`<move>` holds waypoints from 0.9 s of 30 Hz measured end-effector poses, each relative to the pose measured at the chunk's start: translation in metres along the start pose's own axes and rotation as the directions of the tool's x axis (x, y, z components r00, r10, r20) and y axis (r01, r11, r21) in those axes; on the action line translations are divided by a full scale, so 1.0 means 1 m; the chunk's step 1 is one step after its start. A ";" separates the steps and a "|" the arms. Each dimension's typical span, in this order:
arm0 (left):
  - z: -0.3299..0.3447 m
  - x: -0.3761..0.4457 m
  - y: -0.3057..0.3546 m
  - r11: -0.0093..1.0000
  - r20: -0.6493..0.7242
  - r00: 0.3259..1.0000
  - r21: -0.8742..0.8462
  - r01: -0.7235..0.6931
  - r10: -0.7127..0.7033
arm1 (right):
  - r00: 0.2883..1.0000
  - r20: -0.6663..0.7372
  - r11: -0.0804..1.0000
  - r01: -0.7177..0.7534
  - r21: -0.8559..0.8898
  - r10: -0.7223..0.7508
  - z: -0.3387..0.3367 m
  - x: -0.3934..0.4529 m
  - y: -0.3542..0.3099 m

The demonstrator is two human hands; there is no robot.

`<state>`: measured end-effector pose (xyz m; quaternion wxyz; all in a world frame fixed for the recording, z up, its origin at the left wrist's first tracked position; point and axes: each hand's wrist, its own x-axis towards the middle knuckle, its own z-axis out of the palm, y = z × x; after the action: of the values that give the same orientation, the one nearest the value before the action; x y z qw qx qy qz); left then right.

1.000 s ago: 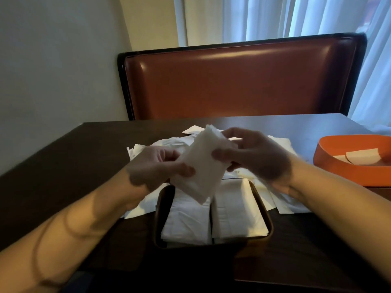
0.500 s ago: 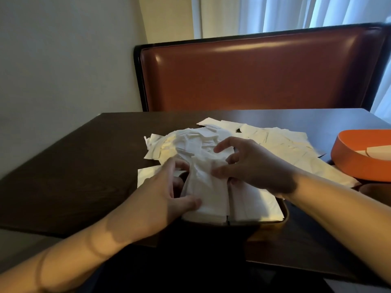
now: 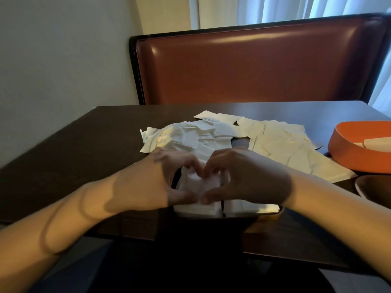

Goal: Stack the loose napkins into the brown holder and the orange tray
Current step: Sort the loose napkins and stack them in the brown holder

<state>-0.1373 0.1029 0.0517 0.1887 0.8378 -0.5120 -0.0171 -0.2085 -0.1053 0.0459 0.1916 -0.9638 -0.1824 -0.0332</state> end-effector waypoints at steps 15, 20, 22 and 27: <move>-0.008 -0.020 0.005 0.937 -0.239 0.919 -0.234 0.261 -0.315 | 0.912 -0.191 0.889 -0.277 0.364 0.362 -0.012 -0.013 0.005; -0.016 -0.010 0.005 0.850 0.090 0.877 -0.216 0.480 -0.472 | 0.865 0.172 0.714 -0.489 0.501 0.472 -0.016 -0.012 -0.001; -0.016 -0.005 0.009 0.831 0.166 0.866 -0.243 0.500 -0.472 | 0.853 0.233 0.658 -0.511 0.554 0.466 -0.012 -0.010 -0.004; -0.017 -0.001 0.009 0.787 0.191 0.869 -0.369 0.495 -0.457 | 0.838 0.265 0.546 -0.519 0.658 0.477 -0.012 -0.010 -0.006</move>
<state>-0.1418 0.1050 0.0703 0.3241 0.8801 -0.2775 -0.2084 -0.2205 -0.1083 0.0582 0.5419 -0.8263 0.0947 0.1211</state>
